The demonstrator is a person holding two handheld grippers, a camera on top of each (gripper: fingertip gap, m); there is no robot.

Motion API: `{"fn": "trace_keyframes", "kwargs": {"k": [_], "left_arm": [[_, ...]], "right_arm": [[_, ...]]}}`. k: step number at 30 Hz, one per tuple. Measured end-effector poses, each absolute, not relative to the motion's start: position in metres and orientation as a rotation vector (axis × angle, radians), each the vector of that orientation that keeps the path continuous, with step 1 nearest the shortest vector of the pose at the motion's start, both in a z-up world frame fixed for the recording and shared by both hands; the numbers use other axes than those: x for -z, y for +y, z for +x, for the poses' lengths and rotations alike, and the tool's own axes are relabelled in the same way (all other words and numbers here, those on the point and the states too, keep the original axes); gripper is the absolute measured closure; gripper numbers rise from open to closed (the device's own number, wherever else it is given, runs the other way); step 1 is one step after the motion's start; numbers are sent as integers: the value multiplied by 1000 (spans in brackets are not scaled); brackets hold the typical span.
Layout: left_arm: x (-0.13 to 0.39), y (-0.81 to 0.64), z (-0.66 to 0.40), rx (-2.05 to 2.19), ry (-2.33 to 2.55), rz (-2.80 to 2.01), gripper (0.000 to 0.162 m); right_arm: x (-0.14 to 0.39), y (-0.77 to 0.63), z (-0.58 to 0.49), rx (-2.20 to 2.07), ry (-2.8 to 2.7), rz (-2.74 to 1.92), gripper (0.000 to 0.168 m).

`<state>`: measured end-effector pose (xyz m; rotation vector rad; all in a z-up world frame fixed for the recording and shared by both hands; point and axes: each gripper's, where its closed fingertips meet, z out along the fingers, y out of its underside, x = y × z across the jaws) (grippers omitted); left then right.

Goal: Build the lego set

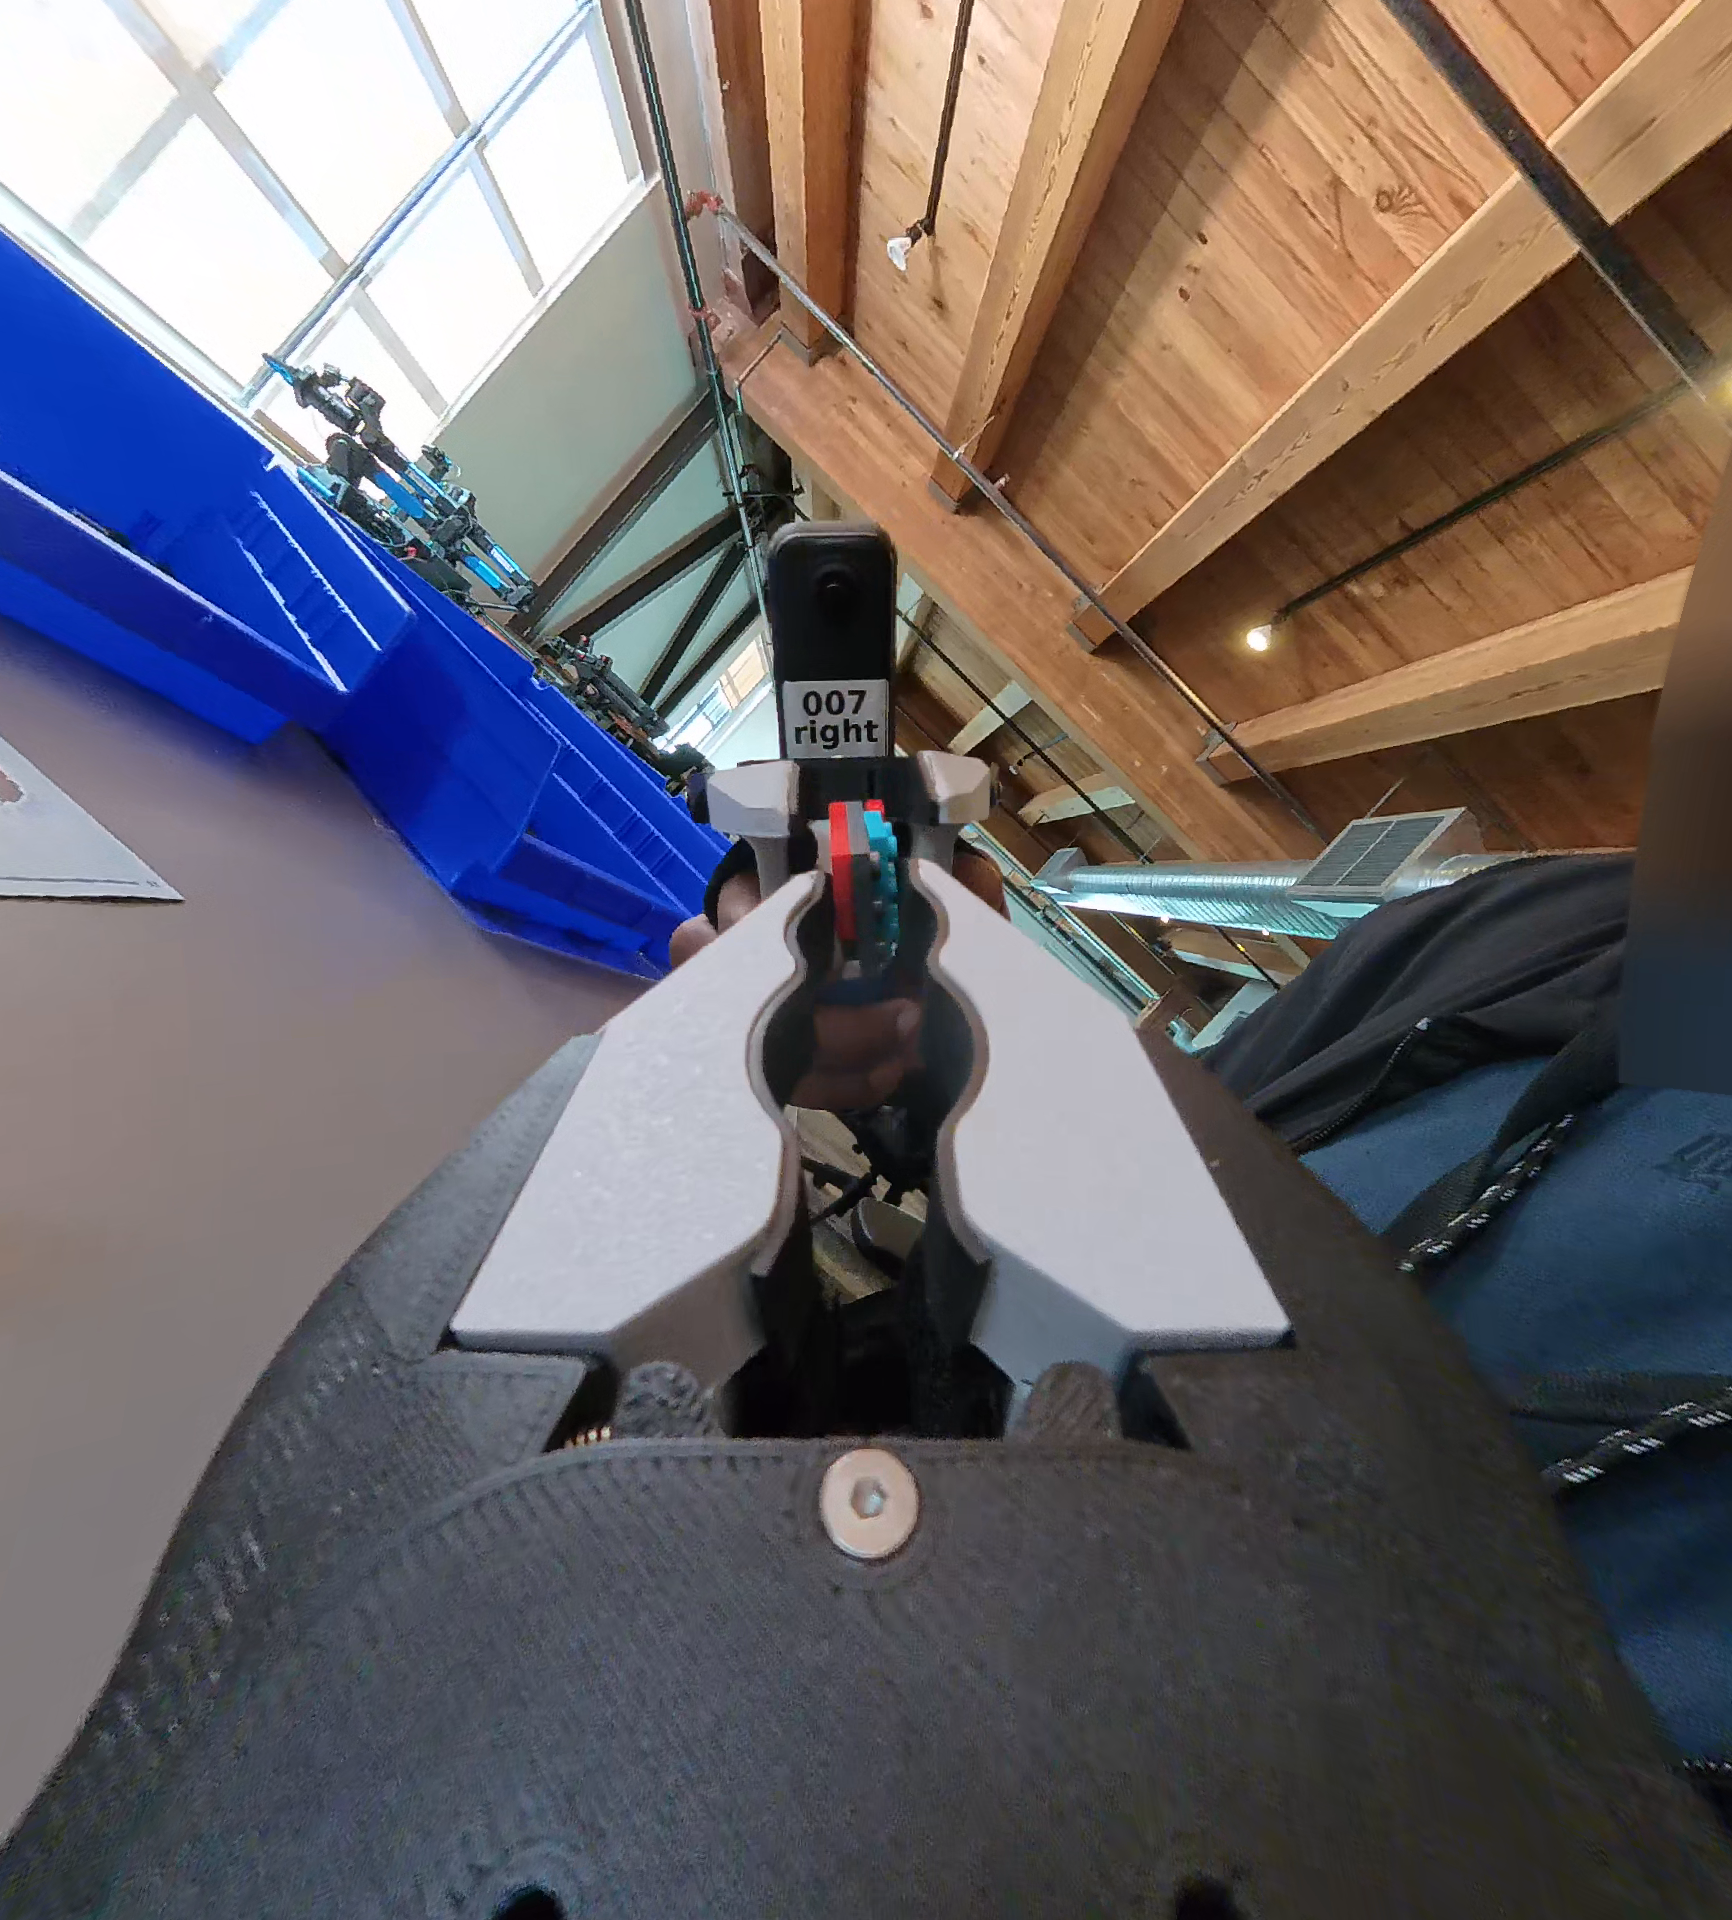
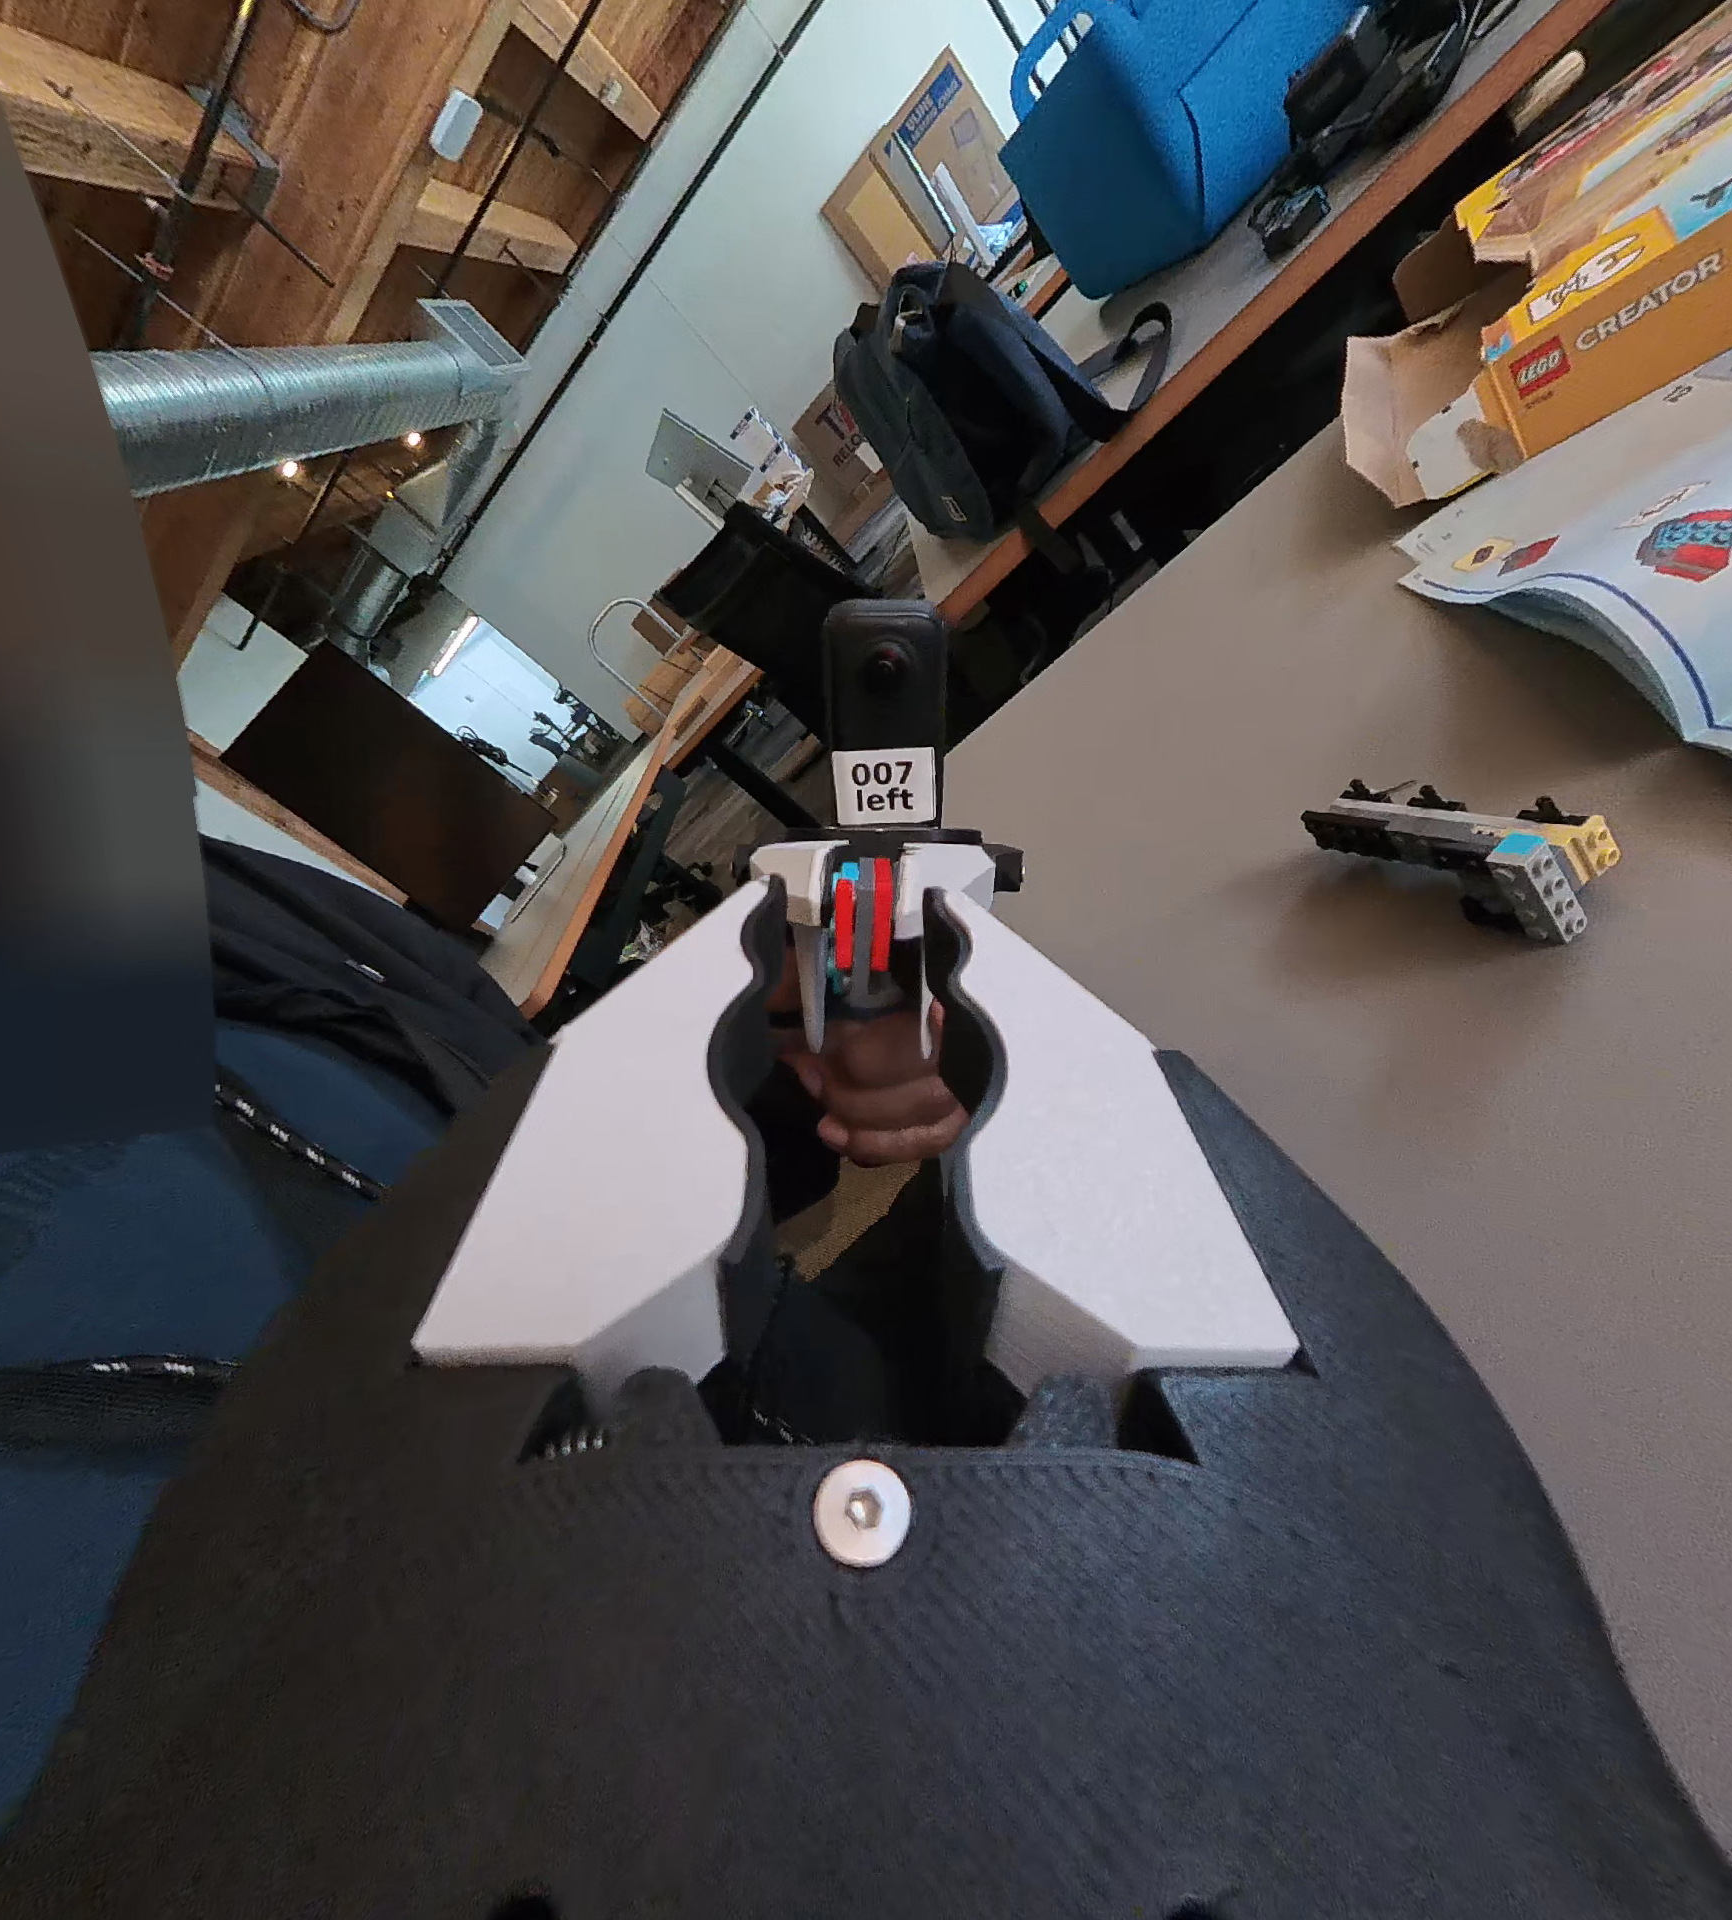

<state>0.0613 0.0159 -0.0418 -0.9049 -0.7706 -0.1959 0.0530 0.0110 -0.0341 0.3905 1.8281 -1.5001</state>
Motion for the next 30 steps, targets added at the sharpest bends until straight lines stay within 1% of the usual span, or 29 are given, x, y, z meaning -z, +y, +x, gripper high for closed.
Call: {"fn": "trace_keyframes", "kwargs": {"k": [1, 3, 4, 22, 25, 27, 30], "left_arm": [[42, 17, 62, 193, -768, -912, 151], [42, 18, 63, 189, -763, -924, 150], [42, 19, 63, 184, -761, -926, 151], [42, 20, 63, 159, -753, -948, 151], [41, 17, 62, 140, -756, -941, 151], [39, 15, 62, 136, -754, -935, 151], [38, 17, 64, 134, -738, -943, 150]], "right_arm": [[34, 11, 53, 1499, 1826, 389, 145], [35, 11, 55, 1497, 1838, 377, 158], [35, 11, 55, 1504, 1840, 373, 159], [35, 12, 56, 1552, 1862, 372, 160], [34, 13, 59, 1540, 1846, 360, 145], [34, 14, 60, 1540, 1839, 364, 147], [35, 15, 59, 1553, 1838, 374, 159]]}}
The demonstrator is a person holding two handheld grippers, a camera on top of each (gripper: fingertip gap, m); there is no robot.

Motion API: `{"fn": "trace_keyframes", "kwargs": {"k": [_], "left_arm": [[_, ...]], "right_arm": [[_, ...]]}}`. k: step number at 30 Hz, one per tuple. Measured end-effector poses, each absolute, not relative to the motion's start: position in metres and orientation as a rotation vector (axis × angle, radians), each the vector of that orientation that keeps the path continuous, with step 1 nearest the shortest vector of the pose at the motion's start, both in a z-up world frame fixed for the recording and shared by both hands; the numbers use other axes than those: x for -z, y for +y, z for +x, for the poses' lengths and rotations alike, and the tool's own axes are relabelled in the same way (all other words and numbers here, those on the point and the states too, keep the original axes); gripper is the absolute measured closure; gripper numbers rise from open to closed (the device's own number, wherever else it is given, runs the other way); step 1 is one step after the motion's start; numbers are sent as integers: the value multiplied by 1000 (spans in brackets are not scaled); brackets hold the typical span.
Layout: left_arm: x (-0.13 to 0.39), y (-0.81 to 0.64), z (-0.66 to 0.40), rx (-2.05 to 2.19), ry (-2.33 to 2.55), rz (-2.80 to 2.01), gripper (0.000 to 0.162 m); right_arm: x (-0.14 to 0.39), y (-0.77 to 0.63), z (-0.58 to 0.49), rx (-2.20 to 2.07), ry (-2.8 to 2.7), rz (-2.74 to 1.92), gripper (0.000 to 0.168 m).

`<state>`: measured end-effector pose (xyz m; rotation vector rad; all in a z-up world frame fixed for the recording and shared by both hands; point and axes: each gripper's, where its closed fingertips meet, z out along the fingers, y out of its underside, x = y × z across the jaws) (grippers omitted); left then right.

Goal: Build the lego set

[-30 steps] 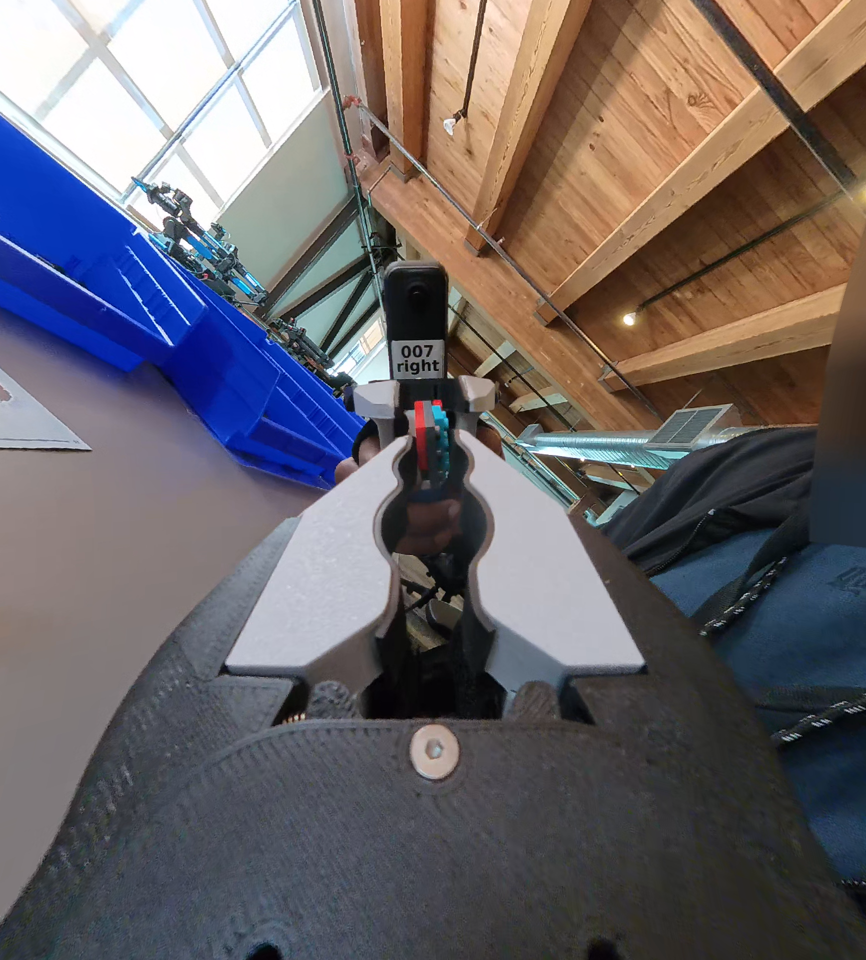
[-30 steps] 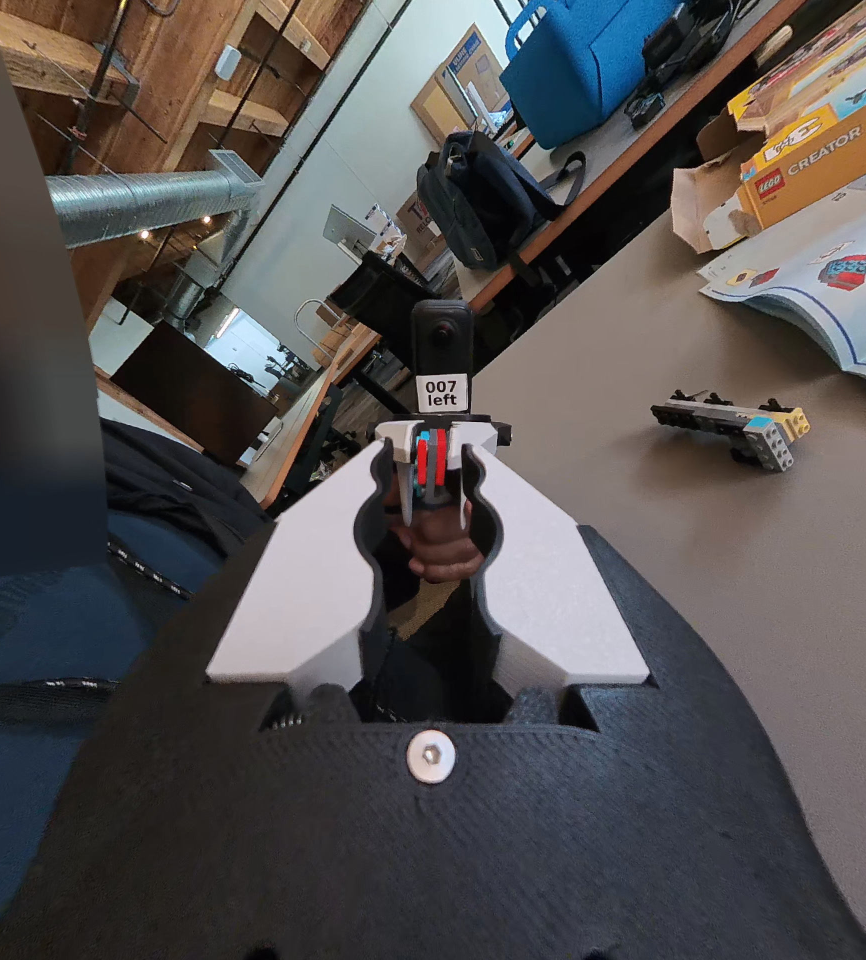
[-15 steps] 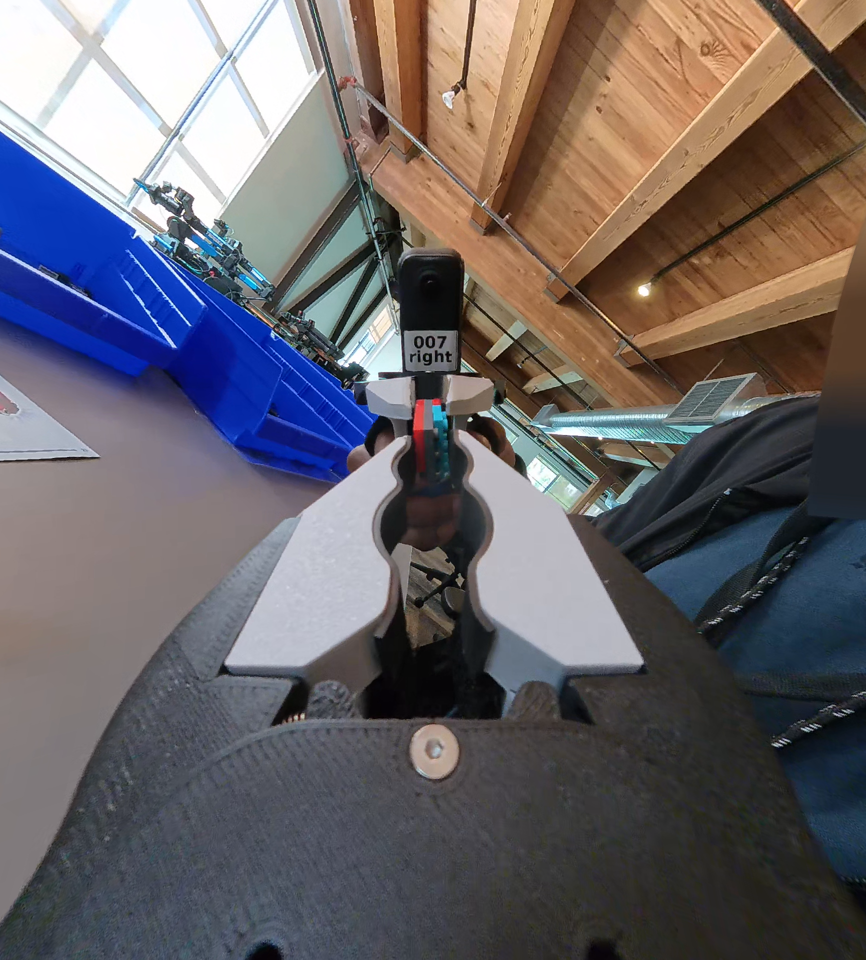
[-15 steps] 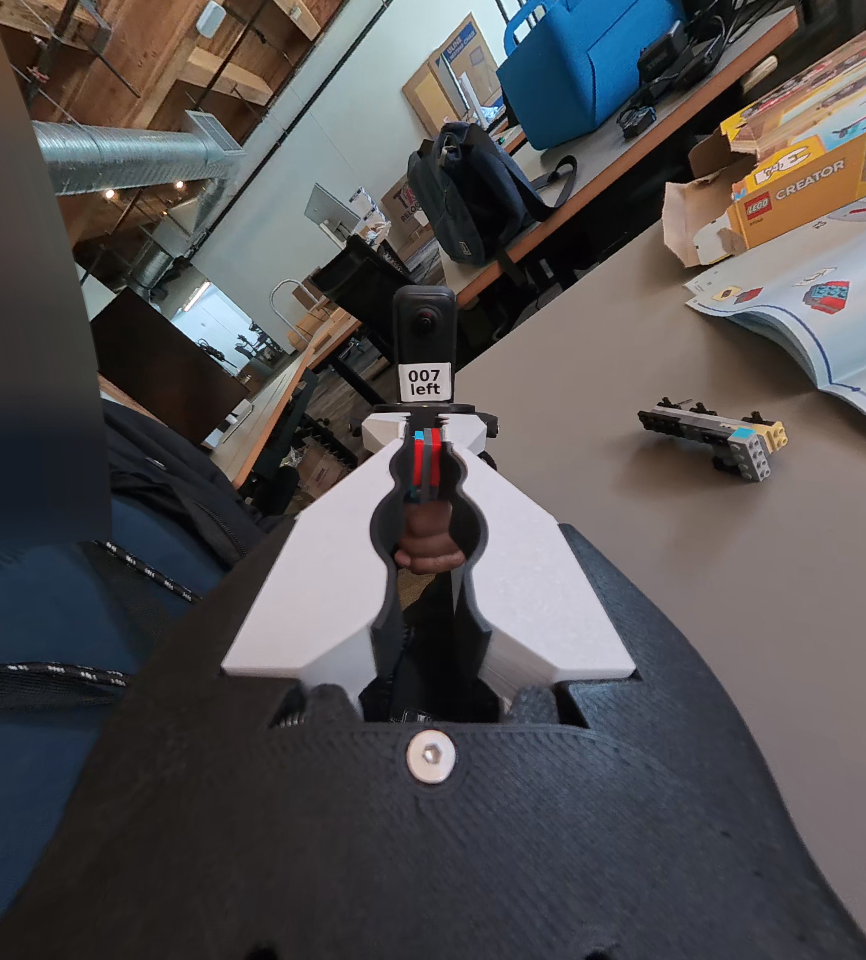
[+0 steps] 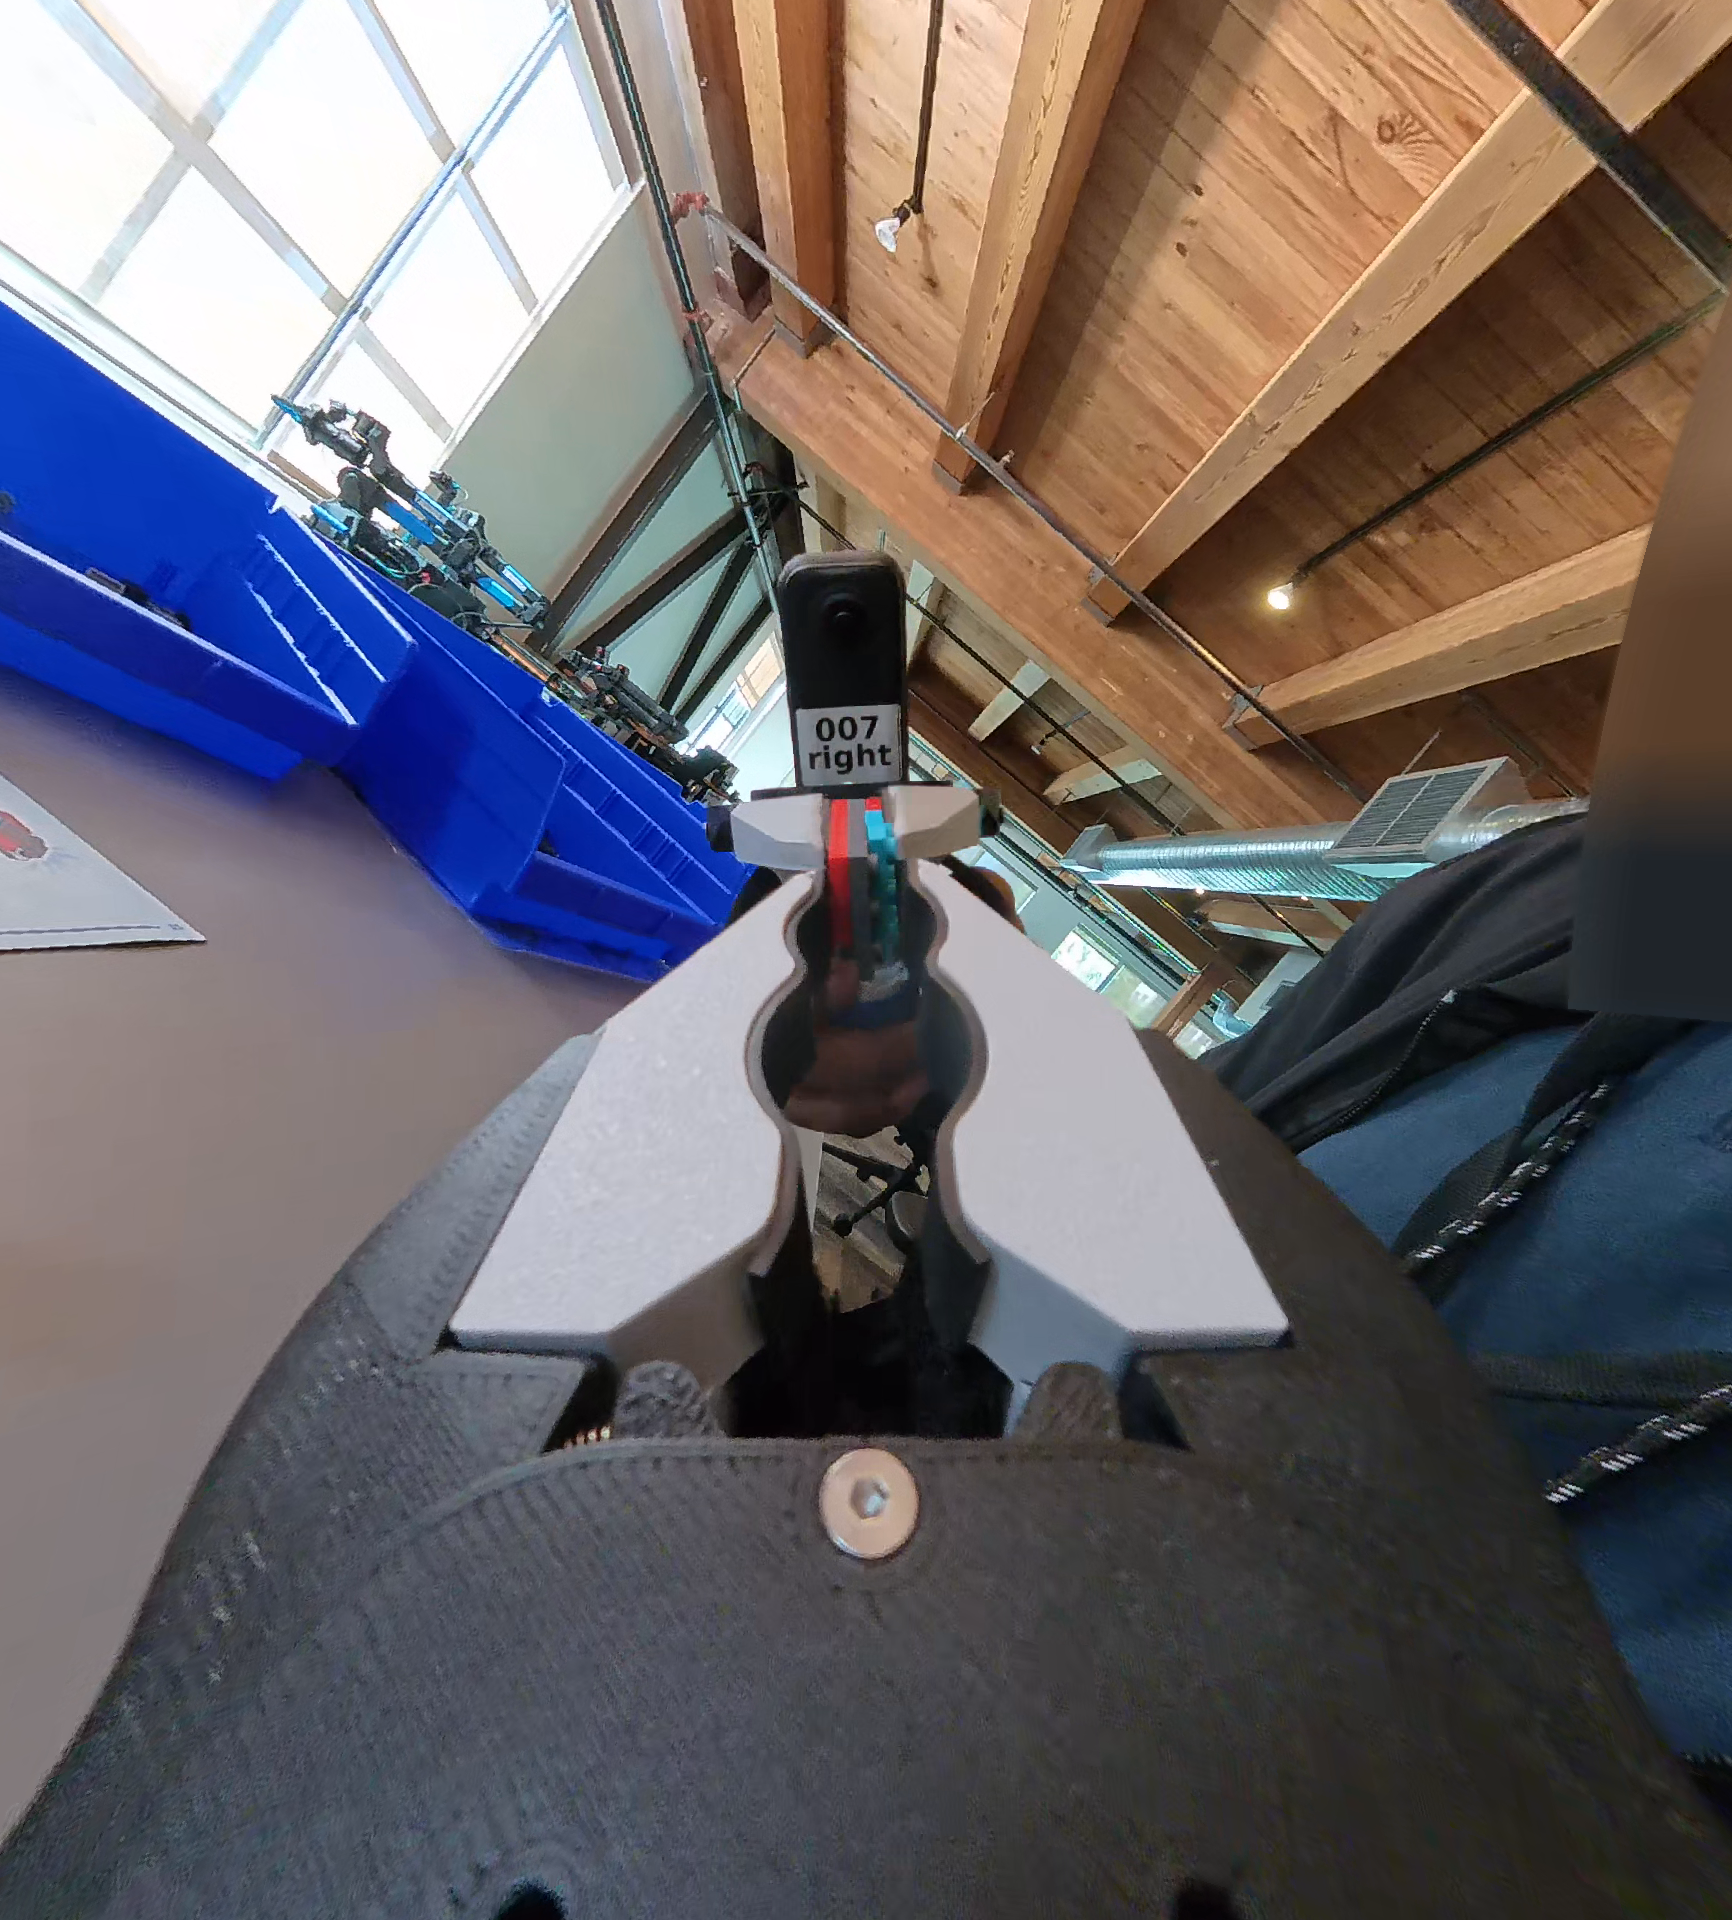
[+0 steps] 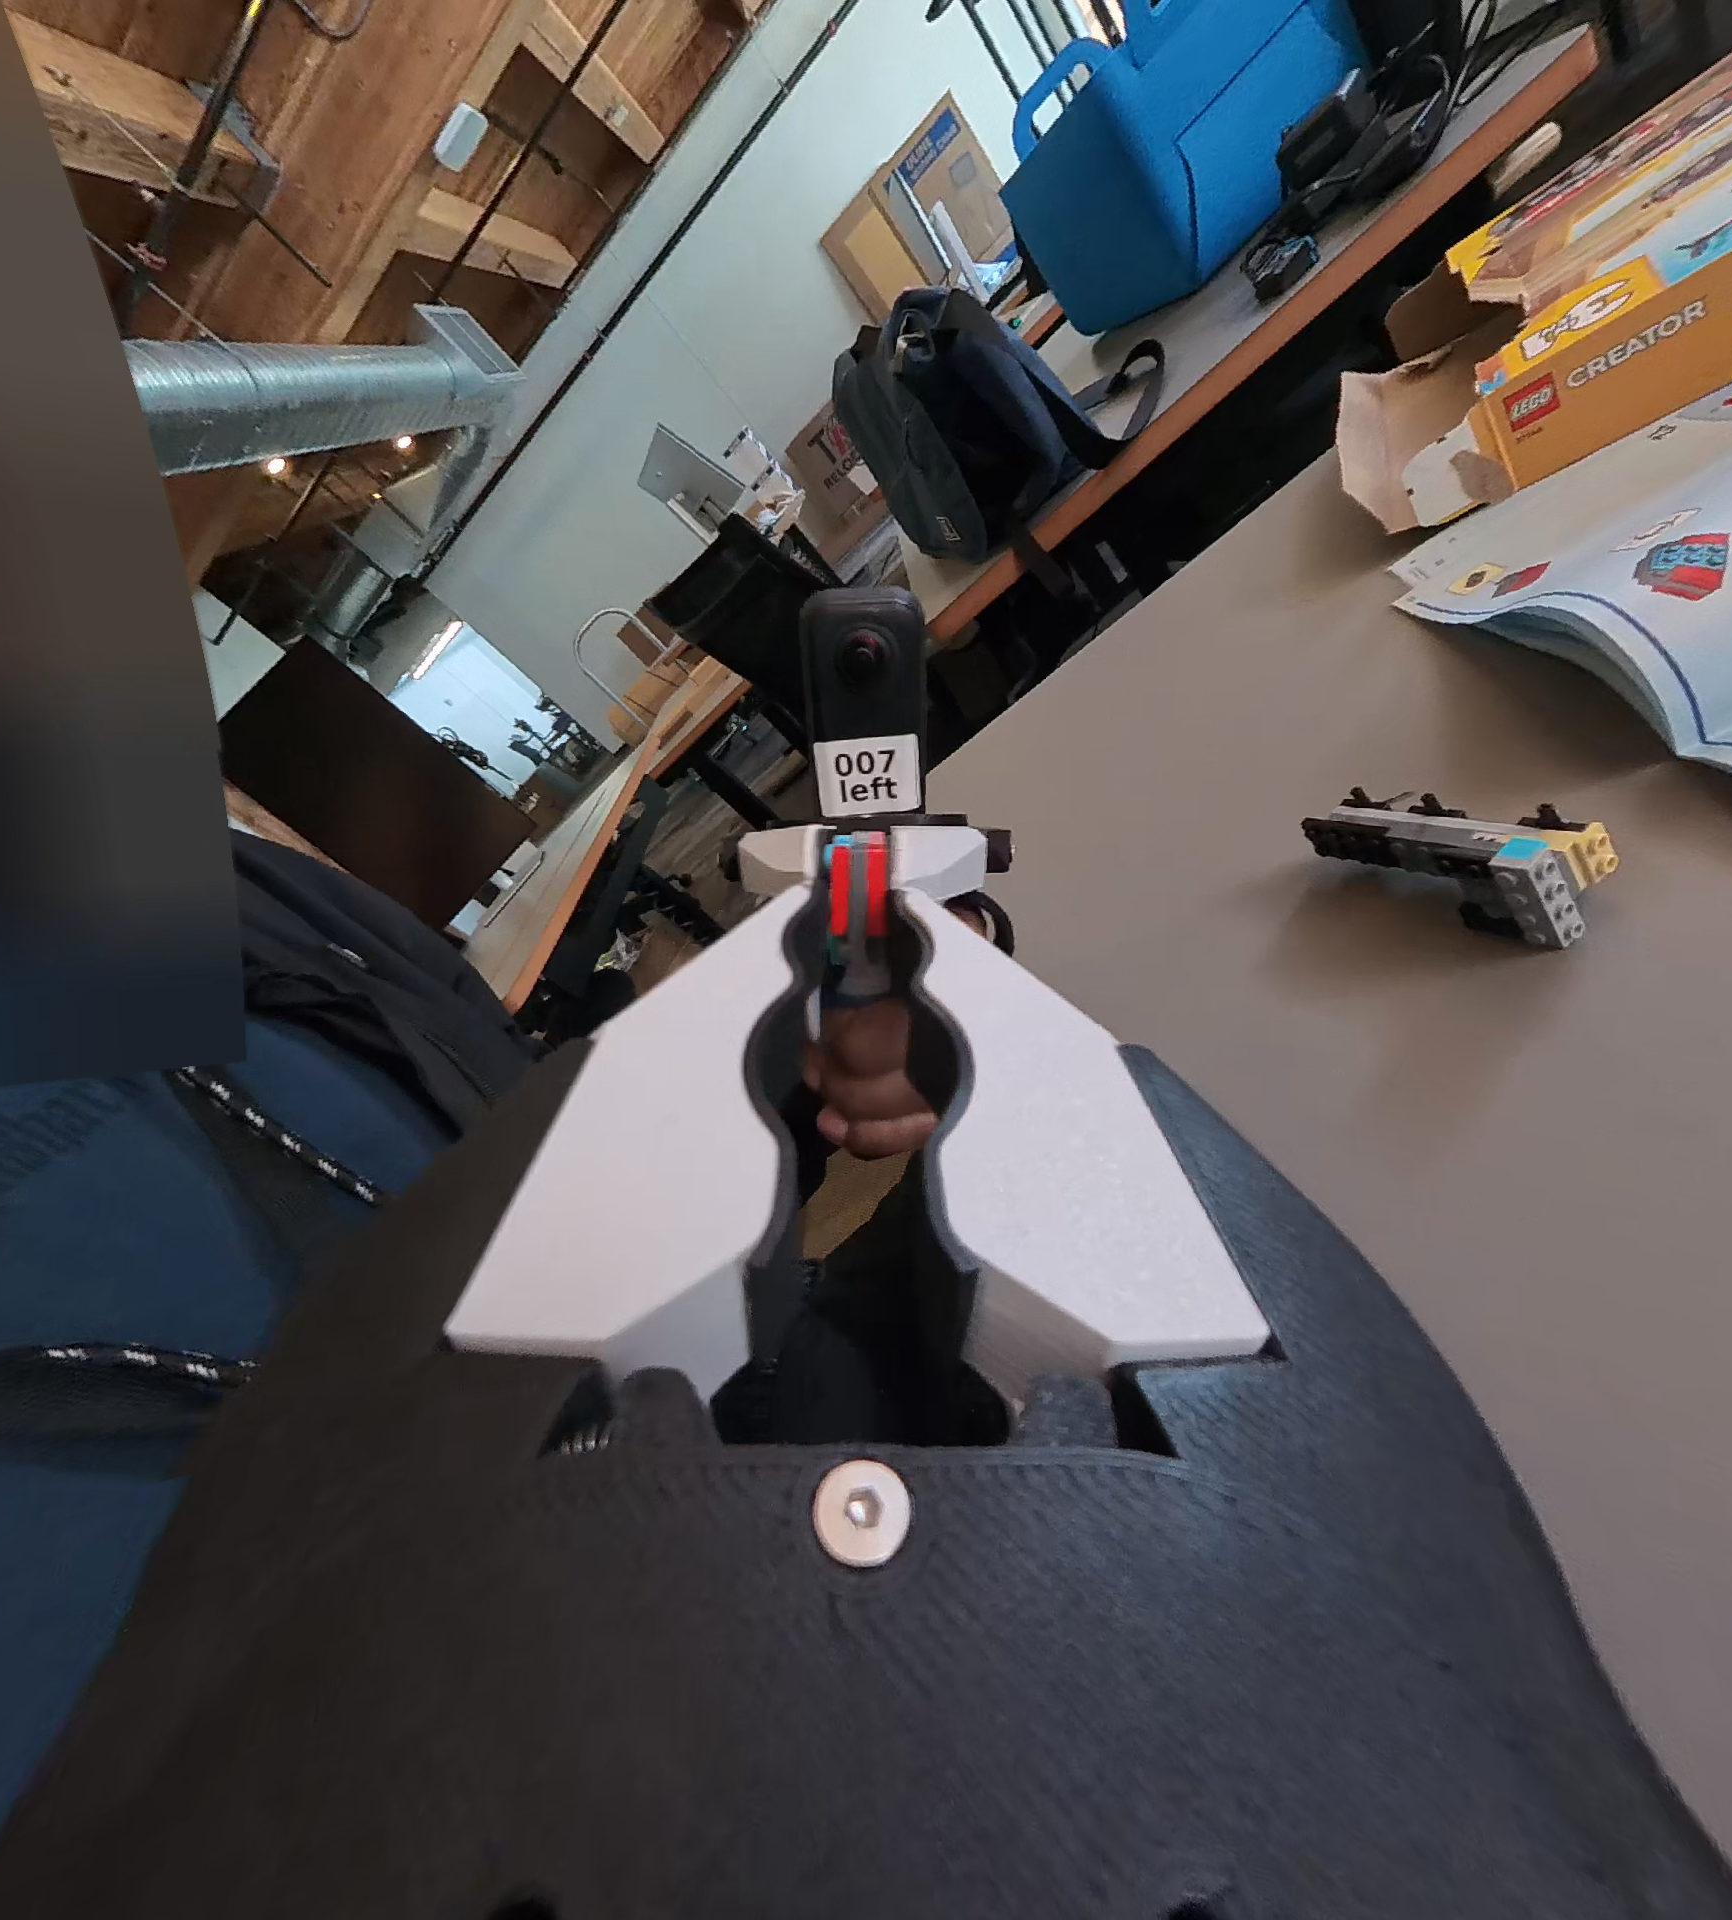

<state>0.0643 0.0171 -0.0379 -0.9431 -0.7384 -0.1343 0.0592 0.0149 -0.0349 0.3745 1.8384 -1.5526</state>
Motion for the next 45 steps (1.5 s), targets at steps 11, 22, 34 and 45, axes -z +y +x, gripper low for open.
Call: {"fn": "trace_keyframes", "kwargs": {"k": [11, 22, 34, 45], "left_arm": [[39, 21, 67, 121, -726, -978, 150], [36, 21, 70, 104, -693, -988, 151], [40, 24, 71, 94, -694, -1025, 151], [37, 19, 69, 87, -699, -993, 151]], "right_arm": [[37, 18, 62, 1538, 1886, 368, 159], [29, 16, 63, 1577, 1845, 354, 144], [30, 16, 63, 1598, 1869, 351, 158], [31, 12, 68, 1590, 1841, 354, 145]]}}
